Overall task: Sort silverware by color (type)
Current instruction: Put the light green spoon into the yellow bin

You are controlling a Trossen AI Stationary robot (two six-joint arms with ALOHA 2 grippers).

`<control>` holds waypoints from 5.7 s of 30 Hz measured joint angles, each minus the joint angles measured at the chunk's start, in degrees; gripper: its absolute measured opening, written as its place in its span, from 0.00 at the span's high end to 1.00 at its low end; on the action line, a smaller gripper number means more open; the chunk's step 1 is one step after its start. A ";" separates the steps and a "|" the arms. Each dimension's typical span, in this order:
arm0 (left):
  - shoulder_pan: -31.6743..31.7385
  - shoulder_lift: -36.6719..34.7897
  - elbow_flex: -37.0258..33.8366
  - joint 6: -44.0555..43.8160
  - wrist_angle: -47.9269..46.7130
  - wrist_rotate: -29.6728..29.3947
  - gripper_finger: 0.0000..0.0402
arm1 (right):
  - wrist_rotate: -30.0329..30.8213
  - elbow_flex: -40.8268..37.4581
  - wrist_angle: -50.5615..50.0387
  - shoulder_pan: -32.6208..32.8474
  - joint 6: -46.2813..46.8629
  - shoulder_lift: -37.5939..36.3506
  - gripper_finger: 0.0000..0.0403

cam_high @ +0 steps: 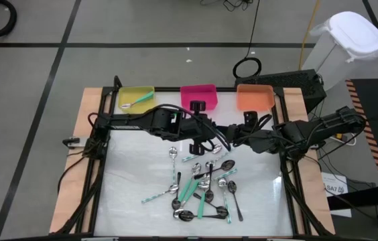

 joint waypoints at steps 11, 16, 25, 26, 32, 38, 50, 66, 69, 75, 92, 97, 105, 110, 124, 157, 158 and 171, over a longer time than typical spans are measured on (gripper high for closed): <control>-0.04 0.00 0.00 0.19 -0.29 1.07 0.85 | 0.06 0.00 -0.10 -0.15 -1.06 -0.02 0.86; 0.09 0.00 0.00 -0.35 -0.79 2.55 0.85 | -0.02 0.02 -0.13 -0.40 -1.05 -0.02 0.80; 2.12 -0.06 0.00 -3.27 -7.72 5.49 0.85 | -1.77 0.01 -1.50 -0.48 -3.66 -2.50 0.66; 2.46 -0.28 0.00 -3.68 -8.86 6.14 0.85 | -2.29 0.01 -2.16 -0.48 -4.22 -3.12 0.65; 5.56 -1.68 0.00 -4.61 -14.51 8.12 0.85 | -5.96 0.02 -4.96 -0.48 -8.78 -7.42 0.62; 11.64 -2.66 0.00 -6.80 -18.28 8.13 0.85 | -8.98 0.02 -9.04 -0.48 -13.00 -12.07 0.62; 25.64 -2.86 0.02 -9.06 -21.07 12.85 0.85 | -8.96 0.02 -17.16 -0.48 -23.57 -17.52 0.62; 52.75 -2.86 0.02 -2.73 -23.18 27.71 0.85 | 6.61 0.04 -18.19 -4.27 -18.57 -18.01 0.61; 55.95 -2.86 0.02 -1.43 -23.19 30.05 0.85 | 8.00 0.04 -18.17 -5.30 -15.97 -18.01 0.61; 60.37 -2.86 0.02 1.57 -23.23 33.20 0.85 | 8.07 0.04 -17.20 -6.49 -13.29 -17.01 0.61; 61.24 -2.84 0.02 -1.45 -25.49 36.82 0.85 | 8.07 0.04 -8.98 -6.51 -16.37 -10.39 0.61; 58.05 -4.16 -0.04 -5.58 -25.56 37.87 0.85 | 7.87 0.04 -8.83 -6.51 -16.33 -10.27 0.61; 48.66 -7.98 -0.05 -13.31 -25.67 29.59 0.85 | 8.00 0.04 -8.75 -6.51 -16.99 -10.38 0.61; 41.89 -10.84 -1.73 -19.28 -25.79 25.63 0.85 | 8.02 0.04 -8.73 -6.51 -19.60 -10.38 0.61; 21.78 -20.31 -9.23 -30.94 -25.11 9.45 0.85 | 7.72 0.04 -8.67 -7.98 -22.13 -10.40 0.61; 57.08 -40.60 -67.91 -1.63 20.22 28.74 0.85 | 4.66 0.04 -7.37 -7.58 -23.85 -11.76 0.61; 58.27 -39.77 -67.88 -1.21 20.54 29.90 0.85 | 4.69 0.04 -7.39 -7.58 -23.85 -11.76 0.61; 64.67 -34.47 -67.89 2.59 20.66 35.05 0.85 | 4.79 0.04 -7.42 -7.58 -23.82 -11.54 0.61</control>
